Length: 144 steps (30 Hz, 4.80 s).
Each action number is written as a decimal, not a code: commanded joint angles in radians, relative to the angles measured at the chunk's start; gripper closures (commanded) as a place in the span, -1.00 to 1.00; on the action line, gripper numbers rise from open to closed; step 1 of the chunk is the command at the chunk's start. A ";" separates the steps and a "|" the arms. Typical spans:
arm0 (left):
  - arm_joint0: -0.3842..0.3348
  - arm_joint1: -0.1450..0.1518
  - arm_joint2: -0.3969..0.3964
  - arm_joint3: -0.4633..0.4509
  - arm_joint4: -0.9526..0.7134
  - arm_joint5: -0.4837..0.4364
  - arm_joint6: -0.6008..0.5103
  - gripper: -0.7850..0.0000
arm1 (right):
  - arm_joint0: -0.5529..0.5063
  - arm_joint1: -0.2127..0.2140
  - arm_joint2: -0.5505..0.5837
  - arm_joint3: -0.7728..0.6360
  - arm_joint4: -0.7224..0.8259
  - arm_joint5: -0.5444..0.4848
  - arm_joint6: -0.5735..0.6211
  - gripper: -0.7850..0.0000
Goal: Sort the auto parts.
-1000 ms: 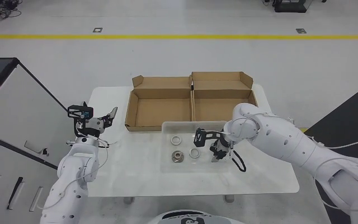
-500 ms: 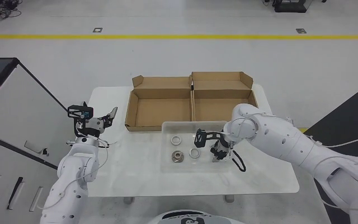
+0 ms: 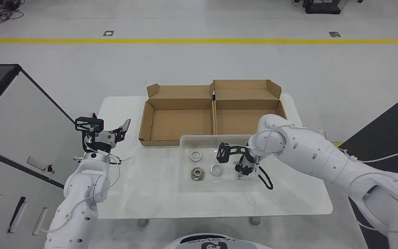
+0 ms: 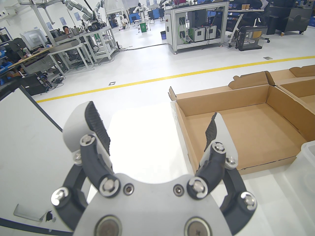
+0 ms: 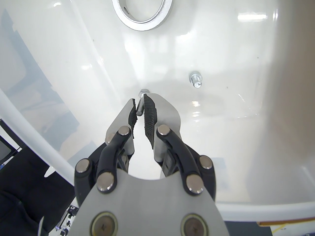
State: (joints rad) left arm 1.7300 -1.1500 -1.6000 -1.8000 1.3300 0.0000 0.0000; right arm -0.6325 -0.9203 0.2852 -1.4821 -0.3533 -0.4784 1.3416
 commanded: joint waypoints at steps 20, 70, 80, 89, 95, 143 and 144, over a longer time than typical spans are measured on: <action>0.000 0.000 0.000 0.000 0.000 0.000 0.000 -1.00 | -0.043 0.099 0.193 -0.198 0.013 0.048 -0.031 1.00; 0.000 0.000 0.000 0.000 0.000 0.000 0.000 -1.00 | -0.299 0.193 0.528 -0.214 0.168 -0.534 -0.741 1.00; 0.000 0.000 0.000 0.000 0.000 0.000 0.000 -1.00 | -0.154 0.112 0.397 -0.191 0.398 -0.534 -0.803 1.00; 0.000 0.000 0.000 0.000 0.000 0.000 0.000 -1.00 | -0.189 0.099 0.495 -0.239 0.646 -0.534 -0.725 1.00; 0.000 0.000 0.000 0.000 0.000 0.000 0.000 -1.00 | -0.289 0.076 0.666 -0.288 0.938 -0.534 -0.534 1.00; 0.000 0.000 0.000 0.000 0.000 0.000 0.000 -1.00 | -0.472 -0.075 0.729 -0.547 1.310 -0.514 -0.514 1.00; 0.000 0.000 0.000 0.000 0.000 0.000 0.000 -1.00 | -0.471 -0.076 0.733 -0.540 1.294 -0.508 -0.508 1.00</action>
State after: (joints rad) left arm 1.7300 -1.1500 -1.6000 -1.8000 1.3300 0.0000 0.0000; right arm -1.1049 -0.9950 1.0138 -2.0306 0.9596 -0.9938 0.8263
